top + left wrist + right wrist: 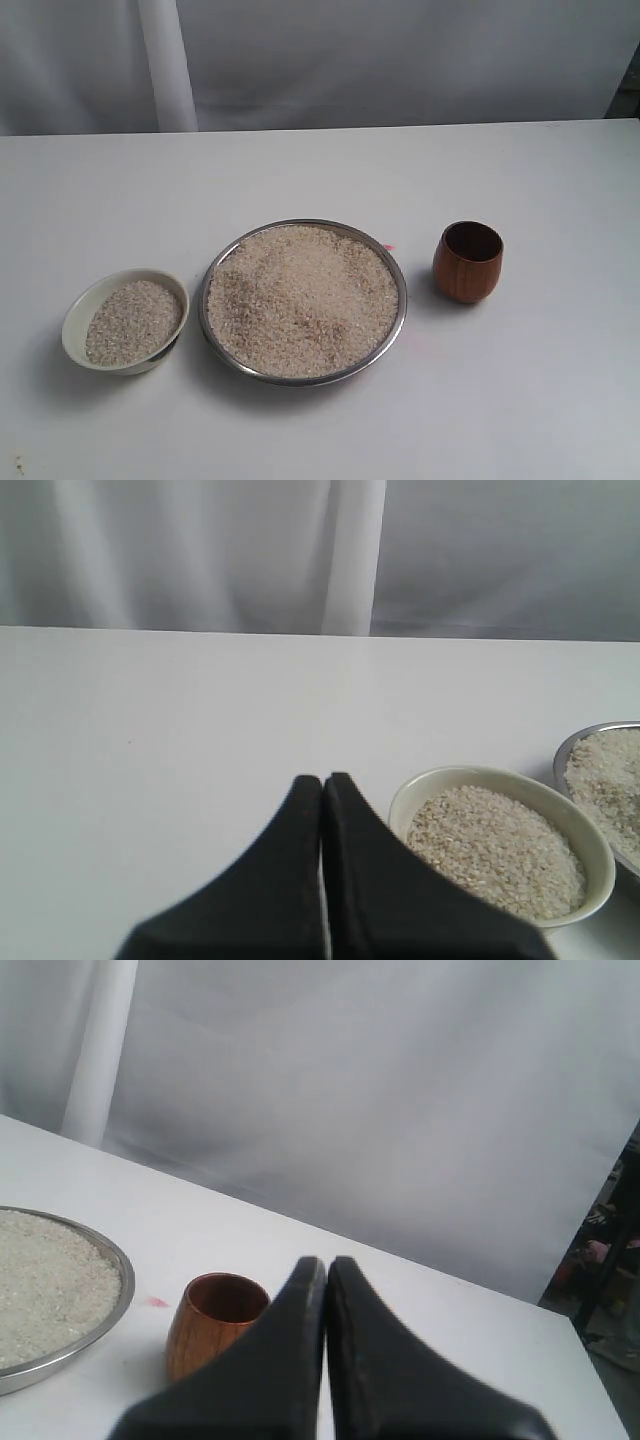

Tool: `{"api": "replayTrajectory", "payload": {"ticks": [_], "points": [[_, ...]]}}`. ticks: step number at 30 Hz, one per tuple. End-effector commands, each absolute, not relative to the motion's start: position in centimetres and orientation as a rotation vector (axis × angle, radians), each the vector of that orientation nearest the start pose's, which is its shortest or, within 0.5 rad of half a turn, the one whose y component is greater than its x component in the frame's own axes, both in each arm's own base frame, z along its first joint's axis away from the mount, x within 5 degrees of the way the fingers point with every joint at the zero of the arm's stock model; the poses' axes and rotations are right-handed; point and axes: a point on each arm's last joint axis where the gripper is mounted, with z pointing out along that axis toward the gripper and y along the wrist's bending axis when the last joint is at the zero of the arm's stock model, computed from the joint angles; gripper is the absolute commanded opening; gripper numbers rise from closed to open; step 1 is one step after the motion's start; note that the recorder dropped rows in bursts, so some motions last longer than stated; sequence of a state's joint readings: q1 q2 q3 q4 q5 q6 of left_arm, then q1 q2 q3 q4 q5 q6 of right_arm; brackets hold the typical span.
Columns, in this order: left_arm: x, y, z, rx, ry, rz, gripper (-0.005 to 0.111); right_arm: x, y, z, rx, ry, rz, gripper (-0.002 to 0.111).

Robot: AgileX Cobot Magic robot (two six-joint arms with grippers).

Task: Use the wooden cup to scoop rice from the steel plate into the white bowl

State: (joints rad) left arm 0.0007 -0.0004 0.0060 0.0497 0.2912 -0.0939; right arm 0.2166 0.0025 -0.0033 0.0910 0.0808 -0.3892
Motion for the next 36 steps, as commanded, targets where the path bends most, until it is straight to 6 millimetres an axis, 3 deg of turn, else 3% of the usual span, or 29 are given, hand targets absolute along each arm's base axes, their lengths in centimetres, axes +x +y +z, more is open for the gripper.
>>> {"api": "replayTrajectory", "payload": {"ticks": [1,6,11,18,22,26,28,36], "points": [[5.5,0.1,18.7,-0.053,1.767,-0.032,0.0,5.5,1.2,20.6,-0.391,1.518,-0.056,0.0],[5.5,0.1,18.7,-0.053,1.767,-0.032,0.0,5.6,1.3,20.8,-0.392,1.519,-0.056,0.0],[5.5,0.1,18.7,-0.053,1.767,-0.032,0.0,6.7,1.5,23.2,-0.406,1.57,-0.056,0.0],[5.5,0.1,18.7,-0.053,1.767,-0.032,0.0,10.4,2.2,25.9,-0.464,1.602,-0.113,0.0],[5.5,0.1,18.7,-0.053,1.767,-0.032,0.0,12.9,2.8,26.7,-0.281,1.635,0.064,0.0],[5.5,0.1,18.7,-0.053,1.767,-0.032,0.0,15.3,3.6,25.7,-0.057,1.696,0.315,0.0],[5.5,0.1,18.7,-0.053,1.767,-0.032,0.0,16.1,3.9,24.8,-0.018,1.743,0.36,0.0],[5.5,0.1,18.7,-0.053,1.767,-0.032,0.0,18.9,5.0,21.5,-0.163,1.844,0.318,0.0]]}}
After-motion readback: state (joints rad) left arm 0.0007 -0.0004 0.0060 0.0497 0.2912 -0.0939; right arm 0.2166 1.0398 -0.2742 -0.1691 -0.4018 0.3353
